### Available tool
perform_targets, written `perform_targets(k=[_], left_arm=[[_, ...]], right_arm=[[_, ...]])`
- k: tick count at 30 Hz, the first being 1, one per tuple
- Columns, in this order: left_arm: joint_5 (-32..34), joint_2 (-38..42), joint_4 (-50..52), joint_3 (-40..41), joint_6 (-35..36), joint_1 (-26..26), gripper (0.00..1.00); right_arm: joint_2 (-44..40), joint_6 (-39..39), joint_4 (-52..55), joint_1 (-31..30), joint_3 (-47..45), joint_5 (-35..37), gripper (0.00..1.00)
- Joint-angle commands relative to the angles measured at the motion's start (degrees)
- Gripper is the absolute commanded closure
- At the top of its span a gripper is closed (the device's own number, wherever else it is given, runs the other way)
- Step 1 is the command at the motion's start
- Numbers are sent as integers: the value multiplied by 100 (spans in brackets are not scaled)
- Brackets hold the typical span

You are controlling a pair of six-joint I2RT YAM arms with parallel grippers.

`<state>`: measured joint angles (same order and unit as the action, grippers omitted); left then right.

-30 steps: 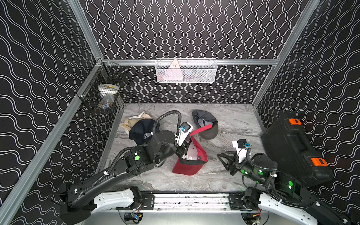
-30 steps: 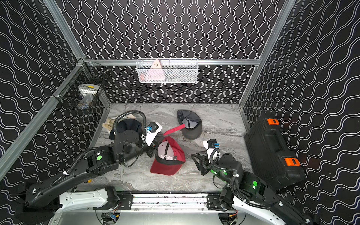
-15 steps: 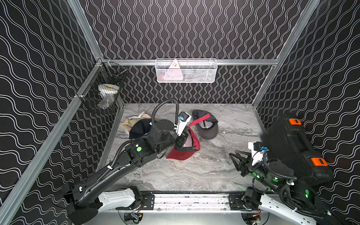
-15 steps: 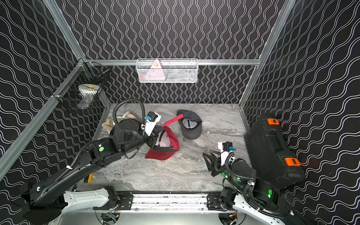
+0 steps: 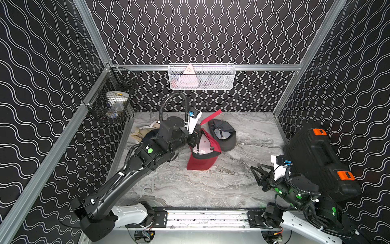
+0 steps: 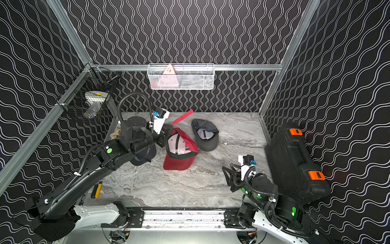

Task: Open the adjustable buckle of the baseball cap
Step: Place the baseball cap on the baseball cap.

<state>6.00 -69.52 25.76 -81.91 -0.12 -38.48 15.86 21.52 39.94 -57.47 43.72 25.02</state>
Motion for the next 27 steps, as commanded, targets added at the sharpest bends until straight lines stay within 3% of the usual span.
perform_targets(k=[1,10,21,27], left_arm=[[-125,-59,-3,-198,78,216,100],[-436,-237,131,-632,-10,1161,100],[-1390,-605,17,-842,-769,2838,100],[-1537,-954,-17,-987,-1218,3584,100]], right_arm=[[-4,89,47,-7,-7,140,53],[47,115,84,-5,4,144,53],[75,112,84,-6,-4,129,53],[27,116,60,-10,-10,109,53]])
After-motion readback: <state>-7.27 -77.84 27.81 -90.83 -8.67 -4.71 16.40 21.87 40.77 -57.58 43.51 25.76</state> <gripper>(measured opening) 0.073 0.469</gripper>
